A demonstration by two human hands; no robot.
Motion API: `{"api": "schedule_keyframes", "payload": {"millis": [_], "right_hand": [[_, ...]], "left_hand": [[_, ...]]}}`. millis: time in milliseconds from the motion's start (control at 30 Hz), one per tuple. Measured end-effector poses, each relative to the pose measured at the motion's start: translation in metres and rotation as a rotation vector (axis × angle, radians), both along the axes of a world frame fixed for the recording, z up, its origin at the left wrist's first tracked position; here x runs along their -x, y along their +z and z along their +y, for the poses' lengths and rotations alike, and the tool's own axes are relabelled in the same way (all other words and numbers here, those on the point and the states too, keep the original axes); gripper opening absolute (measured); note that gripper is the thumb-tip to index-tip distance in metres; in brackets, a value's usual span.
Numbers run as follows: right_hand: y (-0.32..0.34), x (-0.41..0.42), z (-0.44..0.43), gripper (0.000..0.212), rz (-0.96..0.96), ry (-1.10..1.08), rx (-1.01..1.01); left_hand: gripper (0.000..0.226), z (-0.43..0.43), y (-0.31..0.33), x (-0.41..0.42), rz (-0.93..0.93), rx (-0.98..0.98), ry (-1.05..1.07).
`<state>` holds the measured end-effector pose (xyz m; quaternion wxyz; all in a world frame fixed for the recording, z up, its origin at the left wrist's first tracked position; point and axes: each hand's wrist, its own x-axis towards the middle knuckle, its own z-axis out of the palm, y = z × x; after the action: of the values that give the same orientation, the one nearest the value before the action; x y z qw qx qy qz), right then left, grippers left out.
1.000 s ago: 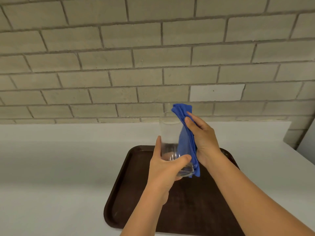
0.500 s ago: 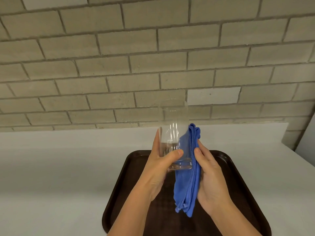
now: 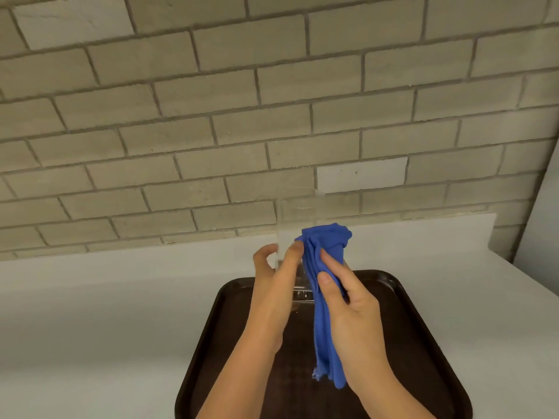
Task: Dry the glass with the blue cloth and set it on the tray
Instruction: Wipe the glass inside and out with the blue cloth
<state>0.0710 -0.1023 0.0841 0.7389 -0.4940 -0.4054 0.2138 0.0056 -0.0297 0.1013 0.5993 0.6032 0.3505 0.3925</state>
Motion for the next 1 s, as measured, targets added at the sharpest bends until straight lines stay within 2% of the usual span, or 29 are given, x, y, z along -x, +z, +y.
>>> {"api": "schedule_keyframes", "payload": {"millis": [67,133,300,367,467,633,767,1000], "right_hand": [[-0.003,0.005,-0.002,0.029,-0.088,0.005,-0.004],[-0.003,0.007,-0.002,0.028,-0.167,0.015,-0.017],[0.007,0.000,0.010,0.034,-0.411,0.011,0.000],[0.016,-0.002,0.018,0.034,-0.441,0.006,-0.003],[0.034,-0.011,0.035,0.038,-0.399,0.024,-0.035],[0.066,-0.034,0.061,0.040,-0.269,0.054,0.067],[0.044,-0.026,0.044,0.039,-0.229,0.072,0.095],[-0.008,-0.001,-0.004,0.038,-0.261,0.138,-0.003]], "left_hand": [[0.078,0.002,0.000,0.000,-0.025,0.041,0.006],[0.091,0.003,-0.004,0.002,-0.091,0.122,-0.021],[0.089,-0.002,-0.013,0.006,-0.422,0.319,-0.192],[0.092,0.000,-0.012,0.008,-0.484,0.333,-0.260],[0.097,0.002,-0.010,0.013,-0.470,0.309,-0.340],[0.073,0.001,-0.021,0.013,-0.524,0.358,-0.411],[0.053,0.005,-0.025,0.015,-0.515,0.333,-0.431],[0.049,0.009,-0.034,0.019,-0.455,0.343,-0.451]]}}
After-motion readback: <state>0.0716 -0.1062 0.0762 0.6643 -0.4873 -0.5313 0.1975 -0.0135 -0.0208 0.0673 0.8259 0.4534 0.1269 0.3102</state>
